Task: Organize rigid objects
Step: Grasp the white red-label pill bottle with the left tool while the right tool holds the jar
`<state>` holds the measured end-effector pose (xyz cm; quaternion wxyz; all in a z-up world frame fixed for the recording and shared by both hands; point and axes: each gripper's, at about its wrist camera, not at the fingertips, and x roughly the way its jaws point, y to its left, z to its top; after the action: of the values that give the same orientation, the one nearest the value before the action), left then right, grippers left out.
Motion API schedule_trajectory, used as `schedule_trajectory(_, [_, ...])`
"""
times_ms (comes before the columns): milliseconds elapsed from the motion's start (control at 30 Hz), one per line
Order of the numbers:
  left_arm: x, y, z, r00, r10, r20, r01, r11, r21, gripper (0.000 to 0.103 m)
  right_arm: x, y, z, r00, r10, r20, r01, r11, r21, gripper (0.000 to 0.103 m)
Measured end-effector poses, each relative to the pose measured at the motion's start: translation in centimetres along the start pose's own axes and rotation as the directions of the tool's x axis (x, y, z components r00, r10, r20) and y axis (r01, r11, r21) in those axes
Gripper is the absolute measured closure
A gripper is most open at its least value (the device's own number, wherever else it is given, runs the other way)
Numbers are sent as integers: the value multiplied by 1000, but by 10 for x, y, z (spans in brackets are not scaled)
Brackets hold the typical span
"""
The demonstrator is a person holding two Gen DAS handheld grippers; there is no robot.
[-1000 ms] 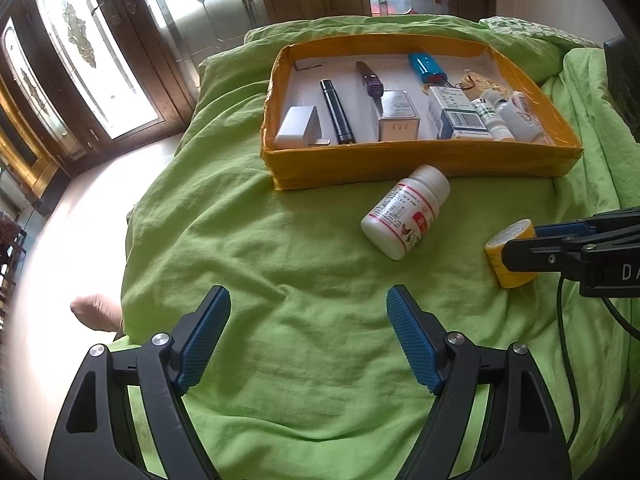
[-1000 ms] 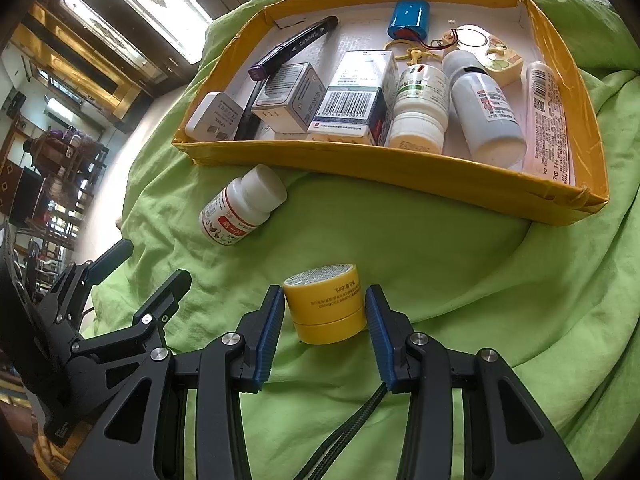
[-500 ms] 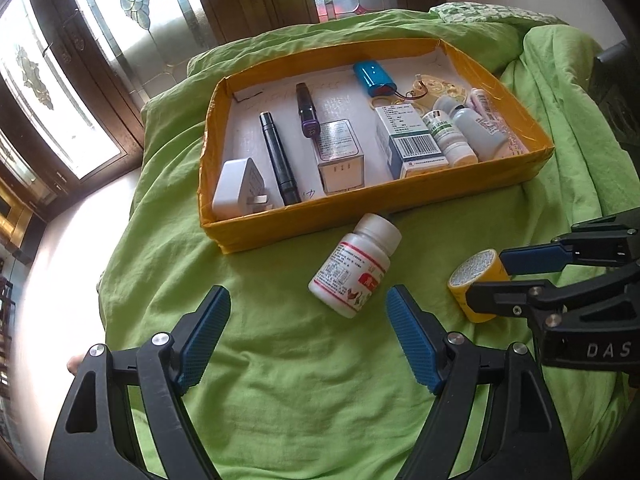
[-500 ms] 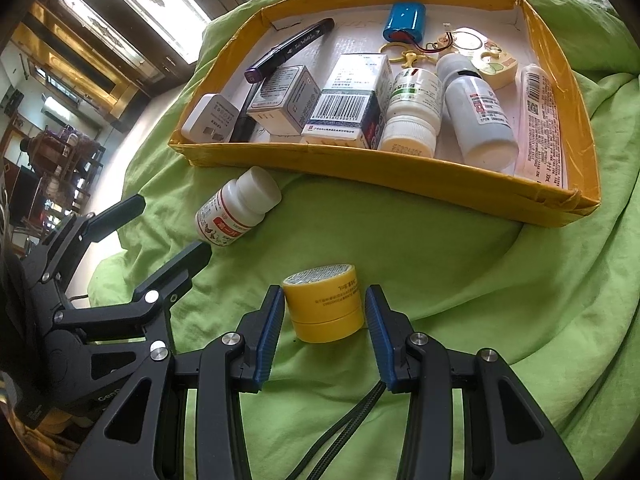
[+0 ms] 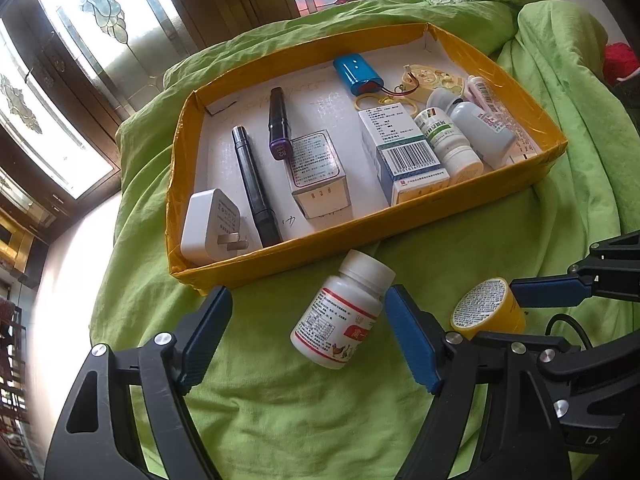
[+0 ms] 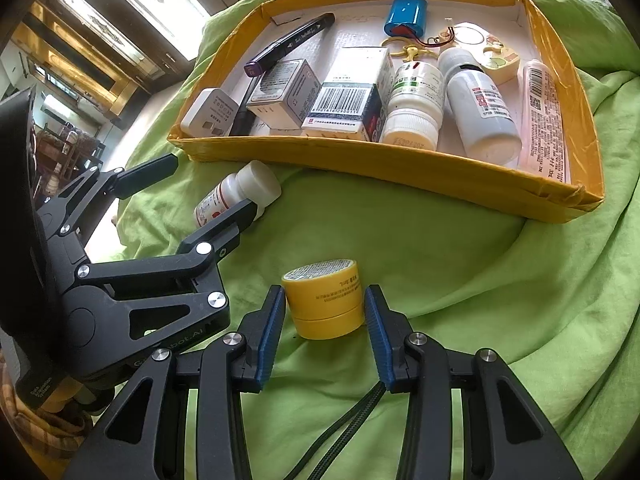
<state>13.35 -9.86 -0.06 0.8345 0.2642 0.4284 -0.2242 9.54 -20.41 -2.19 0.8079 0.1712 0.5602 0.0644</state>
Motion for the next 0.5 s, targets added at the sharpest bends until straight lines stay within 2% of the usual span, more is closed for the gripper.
schedule_trajectory(100, [2,-5,0,1000,-9,-2,9,1000,8,50,1,1,0,1000,-9,-1,9,1000,-5,66])
schedule_trajectory(133, [2,-6,0,1000,-20,-2,20,1000,8,61,1,1,0,1000,-7,-2,7,1000,-3,66])
schedule_trajectory(167, [3,-8,0,1000,-27,-5,27,1000,5,68,2,1,0,1000,-8,-3,8,1000,-3,66])
schedule_trajectory(500, [-7,-6,-8,999,-40,1,40,999,-34,70,4,2,-2,1000,-6,-1,6,1000,1,66])
